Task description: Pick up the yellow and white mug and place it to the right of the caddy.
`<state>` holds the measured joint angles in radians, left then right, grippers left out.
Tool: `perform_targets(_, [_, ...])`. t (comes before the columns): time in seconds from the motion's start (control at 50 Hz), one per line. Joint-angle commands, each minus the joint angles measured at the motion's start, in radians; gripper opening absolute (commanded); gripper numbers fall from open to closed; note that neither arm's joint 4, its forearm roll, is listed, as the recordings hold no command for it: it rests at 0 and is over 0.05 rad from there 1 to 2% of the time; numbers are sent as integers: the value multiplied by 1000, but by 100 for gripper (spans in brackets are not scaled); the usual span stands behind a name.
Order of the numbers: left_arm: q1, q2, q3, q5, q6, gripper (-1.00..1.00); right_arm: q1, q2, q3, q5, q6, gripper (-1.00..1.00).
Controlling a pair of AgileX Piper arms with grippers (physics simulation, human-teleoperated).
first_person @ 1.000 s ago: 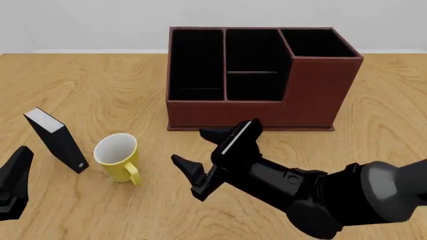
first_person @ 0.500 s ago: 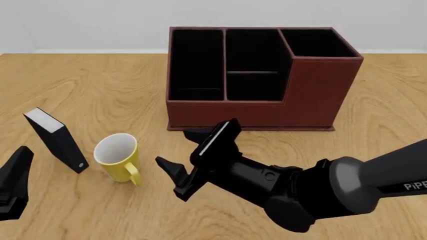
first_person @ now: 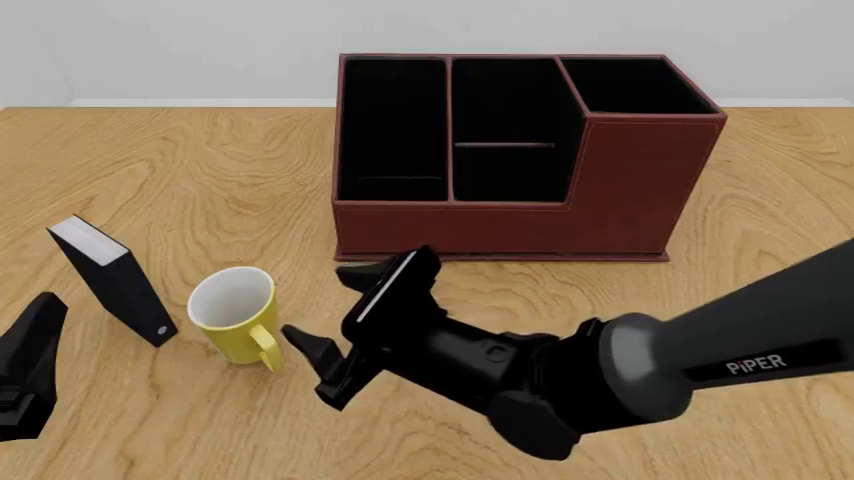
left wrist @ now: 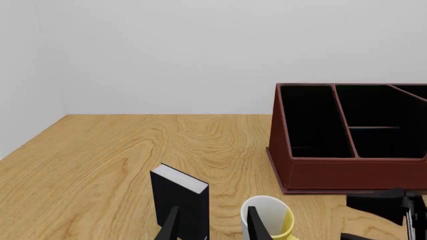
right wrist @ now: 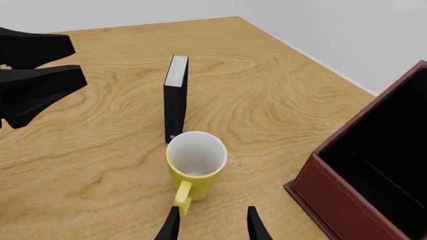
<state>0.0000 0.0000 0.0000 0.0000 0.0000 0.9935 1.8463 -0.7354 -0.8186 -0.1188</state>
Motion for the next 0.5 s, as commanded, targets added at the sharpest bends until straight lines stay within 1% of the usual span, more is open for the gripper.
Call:
perform_targets(0.02, [0,0,0,0,0,100,12,27,-37,14,-1,100])
perform_targets(0.38, [0,0,0,0,0,100,23,83,-88,19,0,100])
perform_targets(0.5, [0,0,0,0,0,100,21,100,-108,31,14,100])
